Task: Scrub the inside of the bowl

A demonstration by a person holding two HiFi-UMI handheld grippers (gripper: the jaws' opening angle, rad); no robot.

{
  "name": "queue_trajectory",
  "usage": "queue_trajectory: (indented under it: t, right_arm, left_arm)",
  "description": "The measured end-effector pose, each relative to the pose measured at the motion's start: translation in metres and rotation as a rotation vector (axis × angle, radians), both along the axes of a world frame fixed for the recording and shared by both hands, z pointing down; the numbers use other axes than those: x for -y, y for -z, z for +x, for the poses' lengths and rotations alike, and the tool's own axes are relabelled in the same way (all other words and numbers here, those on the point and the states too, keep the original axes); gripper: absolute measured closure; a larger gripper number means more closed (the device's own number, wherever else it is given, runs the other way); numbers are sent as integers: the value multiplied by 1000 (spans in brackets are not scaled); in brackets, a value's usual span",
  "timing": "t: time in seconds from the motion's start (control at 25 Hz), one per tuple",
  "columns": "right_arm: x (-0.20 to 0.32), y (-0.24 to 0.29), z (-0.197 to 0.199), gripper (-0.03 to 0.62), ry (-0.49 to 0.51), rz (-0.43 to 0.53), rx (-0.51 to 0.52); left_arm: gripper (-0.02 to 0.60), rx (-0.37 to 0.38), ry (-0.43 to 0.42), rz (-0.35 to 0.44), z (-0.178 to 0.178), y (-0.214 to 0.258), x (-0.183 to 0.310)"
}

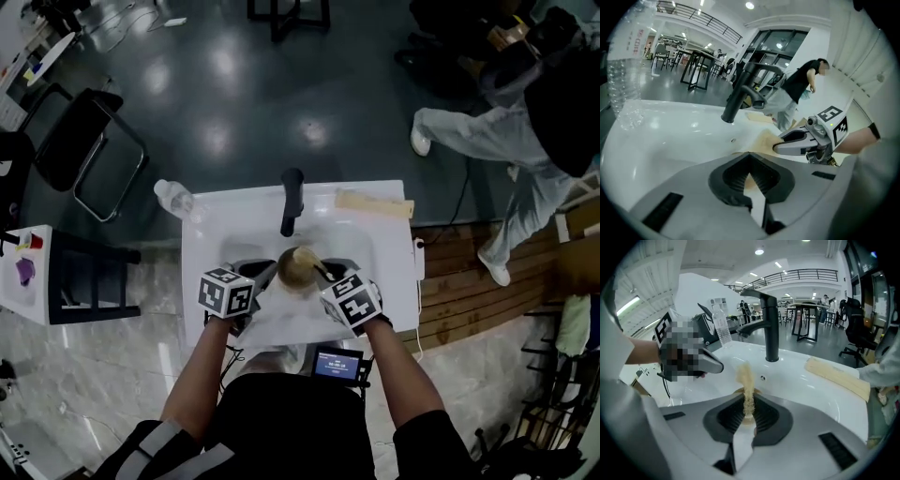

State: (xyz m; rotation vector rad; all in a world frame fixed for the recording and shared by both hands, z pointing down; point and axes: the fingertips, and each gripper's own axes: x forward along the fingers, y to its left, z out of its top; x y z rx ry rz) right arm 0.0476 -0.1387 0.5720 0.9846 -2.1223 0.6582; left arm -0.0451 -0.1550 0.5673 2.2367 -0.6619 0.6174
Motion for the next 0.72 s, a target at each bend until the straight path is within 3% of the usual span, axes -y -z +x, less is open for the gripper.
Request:
queue_trajectory:
  t: [0.28,0.44,0.56,0.72]
  right_arm:
    - [-26,37,5,554,-141,32,122]
    - [-51,54,10,554,-172,43,189]
    - [-70,64,17,554,-170,71,189]
    - [-92,78,30,554,-182,116,209]
  left_arm:
    - [578,-268,-51,132,5,52,-28]
    - [578,-400,-112,198,12,80,-56]
    - [578,-444,-122,220,11,91,-79]
    - [578,-420,-92,262,-1,98,-104]
